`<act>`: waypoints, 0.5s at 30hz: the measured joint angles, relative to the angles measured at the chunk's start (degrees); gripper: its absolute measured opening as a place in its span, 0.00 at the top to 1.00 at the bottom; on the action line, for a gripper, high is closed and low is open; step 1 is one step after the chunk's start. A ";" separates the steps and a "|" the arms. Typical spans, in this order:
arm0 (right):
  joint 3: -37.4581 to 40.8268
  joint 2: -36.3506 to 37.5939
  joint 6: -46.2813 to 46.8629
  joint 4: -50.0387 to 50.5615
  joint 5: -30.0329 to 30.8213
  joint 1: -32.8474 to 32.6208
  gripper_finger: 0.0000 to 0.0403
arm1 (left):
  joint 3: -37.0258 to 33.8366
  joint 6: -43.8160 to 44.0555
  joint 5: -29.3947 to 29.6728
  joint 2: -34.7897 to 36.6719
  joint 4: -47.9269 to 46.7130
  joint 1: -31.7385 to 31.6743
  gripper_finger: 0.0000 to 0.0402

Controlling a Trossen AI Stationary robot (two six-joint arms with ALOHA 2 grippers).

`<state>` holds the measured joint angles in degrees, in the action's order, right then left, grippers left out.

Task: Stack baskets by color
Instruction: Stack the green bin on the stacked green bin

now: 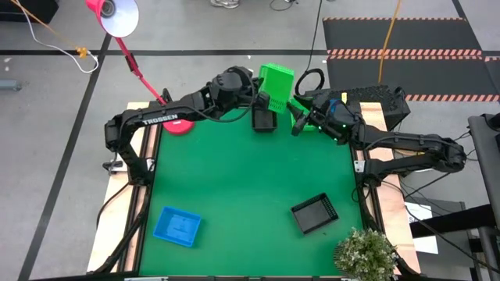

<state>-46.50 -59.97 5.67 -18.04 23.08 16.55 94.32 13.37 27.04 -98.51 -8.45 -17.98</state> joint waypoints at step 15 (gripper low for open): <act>0.00 -2.12 -0.18 -4.49 -0.85 1.41 0.70 | 0.00 -0.18 -1.78 0.06 -0.33 -0.36 0.97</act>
<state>-46.50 -62.09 5.49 -22.53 22.23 17.95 94.32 13.19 25.26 -98.45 -8.78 -18.33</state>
